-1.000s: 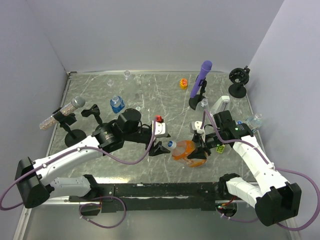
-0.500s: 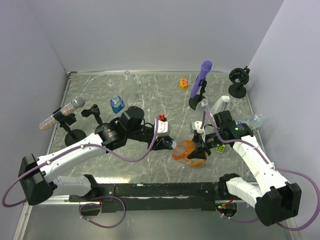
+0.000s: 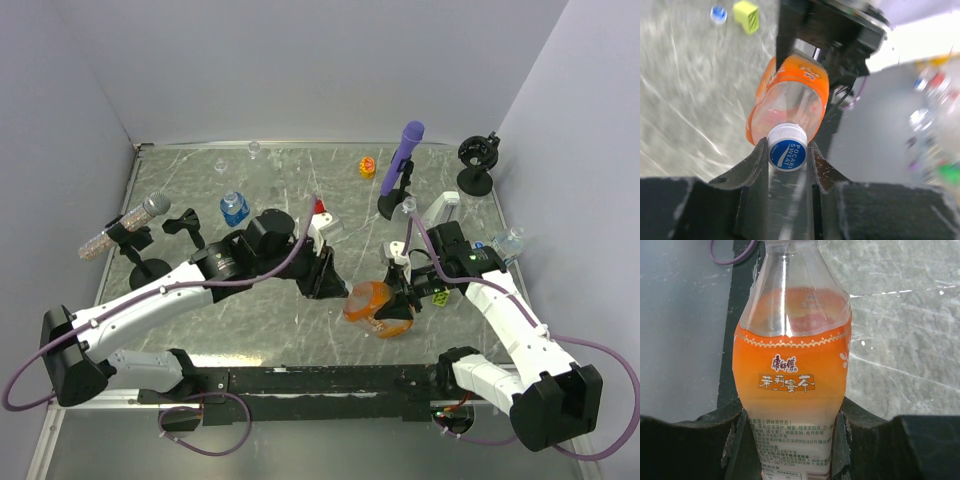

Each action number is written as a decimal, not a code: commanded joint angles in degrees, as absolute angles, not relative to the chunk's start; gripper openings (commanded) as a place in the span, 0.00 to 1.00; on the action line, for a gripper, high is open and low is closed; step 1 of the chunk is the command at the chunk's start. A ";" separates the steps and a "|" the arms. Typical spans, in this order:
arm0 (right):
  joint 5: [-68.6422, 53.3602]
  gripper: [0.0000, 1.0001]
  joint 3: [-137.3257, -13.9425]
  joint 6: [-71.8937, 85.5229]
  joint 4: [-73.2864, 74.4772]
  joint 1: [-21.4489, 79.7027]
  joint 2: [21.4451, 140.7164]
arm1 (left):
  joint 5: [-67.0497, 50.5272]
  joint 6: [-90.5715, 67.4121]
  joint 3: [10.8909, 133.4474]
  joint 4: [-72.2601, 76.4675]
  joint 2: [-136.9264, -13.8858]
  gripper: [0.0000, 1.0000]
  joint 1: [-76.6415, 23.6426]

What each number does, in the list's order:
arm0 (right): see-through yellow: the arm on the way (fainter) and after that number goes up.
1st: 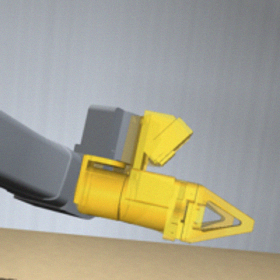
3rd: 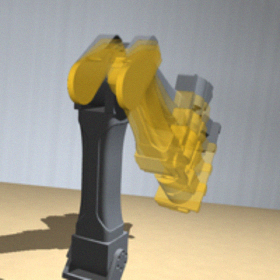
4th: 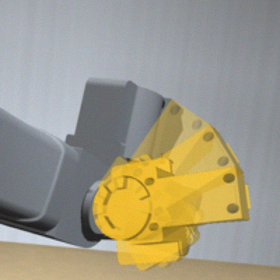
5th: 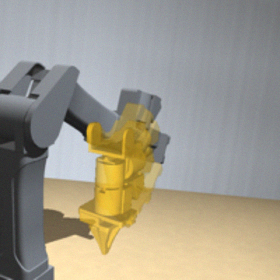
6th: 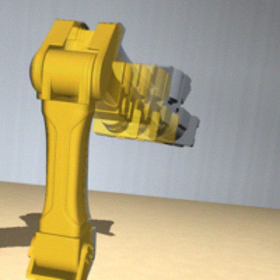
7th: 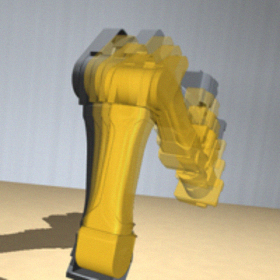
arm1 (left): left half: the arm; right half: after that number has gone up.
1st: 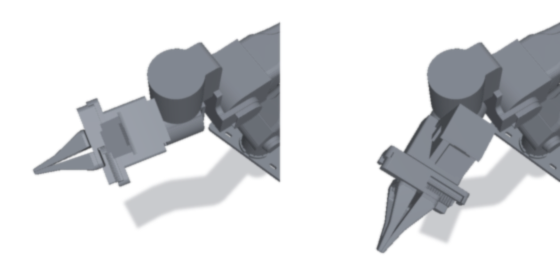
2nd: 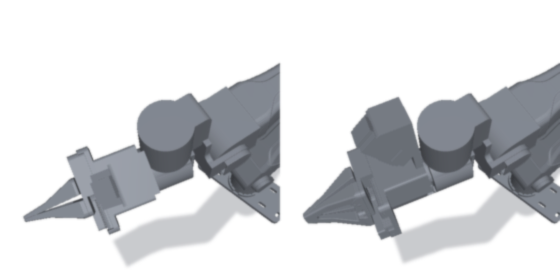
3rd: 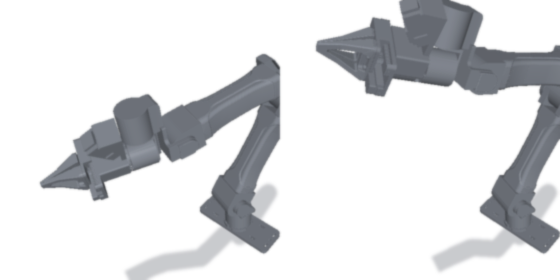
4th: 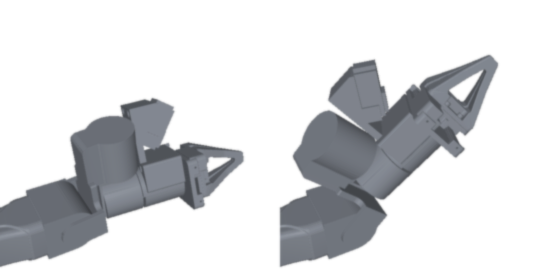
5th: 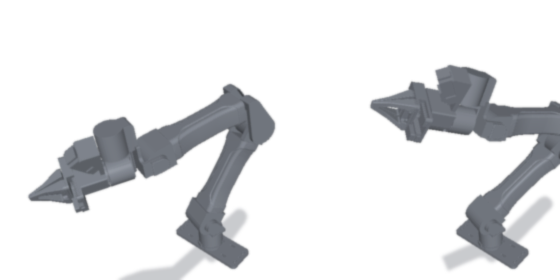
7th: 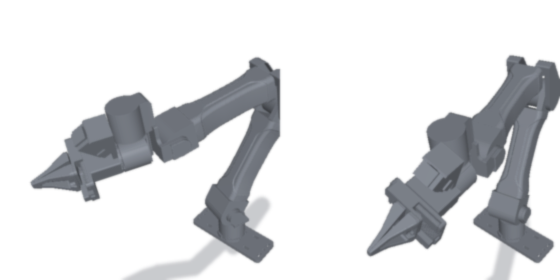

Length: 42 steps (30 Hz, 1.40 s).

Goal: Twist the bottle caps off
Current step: Unscrew the bottle cap from the plastic bottle.

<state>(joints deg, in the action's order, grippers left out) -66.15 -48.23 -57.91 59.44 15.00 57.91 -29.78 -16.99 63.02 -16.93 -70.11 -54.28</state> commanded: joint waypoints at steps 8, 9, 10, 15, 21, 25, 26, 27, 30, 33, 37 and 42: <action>-66.18 0.19 -48.52 -61.17 57.83 15.73 58.36 | -16.88 -54.32 73.38 -27.84 -72.33 0.01 -60.29; -66.18 0.19 -48.43 -61.08 57.83 15.73 58.36 | -16.27 -54.14 74.43 -28.38 -72.86 0.01 -60.55; -66.18 0.19 -48.43 -61.08 57.75 15.73 58.45 | -16.09 -53.79 75.23 -29.52 -73.47 0.01 -60.82; -66.01 0.19 -48.43 -61.08 57.83 15.73 58.45 | -16.01 -52.56 76.37 -30.14 -74.79 0.52 -60.82; -66.09 0.19 -48.52 -61.26 57.92 15.73 58.45 | -12.76 -47.82 77.17 -29.80 -71.11 0.83 -60.73; -66.01 0.19 -48.52 -61.17 57.83 15.73 58.27 | -10.38 -42.20 75.24 -29.00 -66.02 0.88 -60.73; -65.92 0.19 -48.60 -61.26 57.83 15.73 58.36 | -10.28 -40.62 74.36 -28.57 -64.87 0.89 -60.73; -65.83 0.19 -48.60 -61.17 57.92 15.73 58.36 | -9.94 -39.21 73.22 -28.13 -63.47 0.89 -60.73; -65.74 0.19 -48.60 -61.26 57.83 15.73 58.36 | -8.70 -35.34 68.92 -26.46 -59.34 0.90 -60.73; -65.57 0.19 -48.52 -61.17 57.75 15.73 58.54 | -7.39 -31.04 64.00 -21.64 -54.95 0.91 -60.73; -65.30 0.19 -48.52 -61.17 57.74 15.65 58.89 | -0.20 -23.74 55.75 -14.34 -47.66 0.97 -60.73; -64.95 0.19 -48.25 -61.08 57.31 15.73 59.15 | 2.31 -11.81 41.51 5.04 -37.72 0.97 -60.73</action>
